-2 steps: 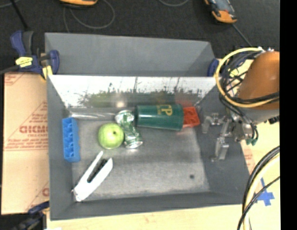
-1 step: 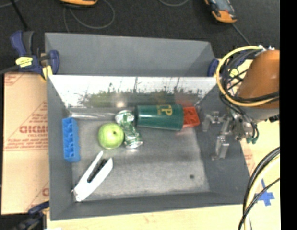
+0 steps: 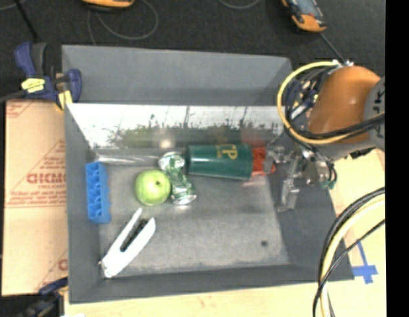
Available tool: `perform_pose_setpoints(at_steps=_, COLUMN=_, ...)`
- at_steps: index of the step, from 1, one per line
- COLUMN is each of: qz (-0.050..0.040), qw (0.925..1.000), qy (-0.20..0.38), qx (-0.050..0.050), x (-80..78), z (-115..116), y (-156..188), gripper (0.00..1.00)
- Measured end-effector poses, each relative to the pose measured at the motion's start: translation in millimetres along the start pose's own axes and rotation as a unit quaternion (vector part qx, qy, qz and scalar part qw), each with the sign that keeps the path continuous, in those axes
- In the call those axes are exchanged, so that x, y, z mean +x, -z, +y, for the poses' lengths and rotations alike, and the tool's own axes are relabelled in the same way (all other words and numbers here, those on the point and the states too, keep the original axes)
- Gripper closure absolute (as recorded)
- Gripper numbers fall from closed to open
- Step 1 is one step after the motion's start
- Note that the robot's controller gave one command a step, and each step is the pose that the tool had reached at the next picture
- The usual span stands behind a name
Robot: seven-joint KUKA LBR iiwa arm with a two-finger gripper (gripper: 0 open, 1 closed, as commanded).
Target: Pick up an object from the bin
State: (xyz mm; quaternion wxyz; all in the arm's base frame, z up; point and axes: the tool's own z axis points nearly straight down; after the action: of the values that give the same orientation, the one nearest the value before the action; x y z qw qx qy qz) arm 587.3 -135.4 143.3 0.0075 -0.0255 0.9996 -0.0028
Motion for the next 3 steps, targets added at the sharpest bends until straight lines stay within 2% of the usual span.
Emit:
perform_pose_setpoints(at_steps=1, qz=0.0067, qw=0.9996, qy=-0.028, qx=-0.003, x=-16.0, z=28.0, y=-32.6, gripper=0.0)
perform_pose_setpoints(at_steps=2, qz=0.0055, qw=0.9989, qy=-0.046, qx=-0.003, x=-20.6, z=34.0, y=-36.9, gripper=0.0)
perform_pose_setpoints(at_steps=3, qz=0.0058, qw=0.9999, qy=-0.013, qx=-0.002, x=-29.0, z=45.4, y=-40.5, gripper=0.0)
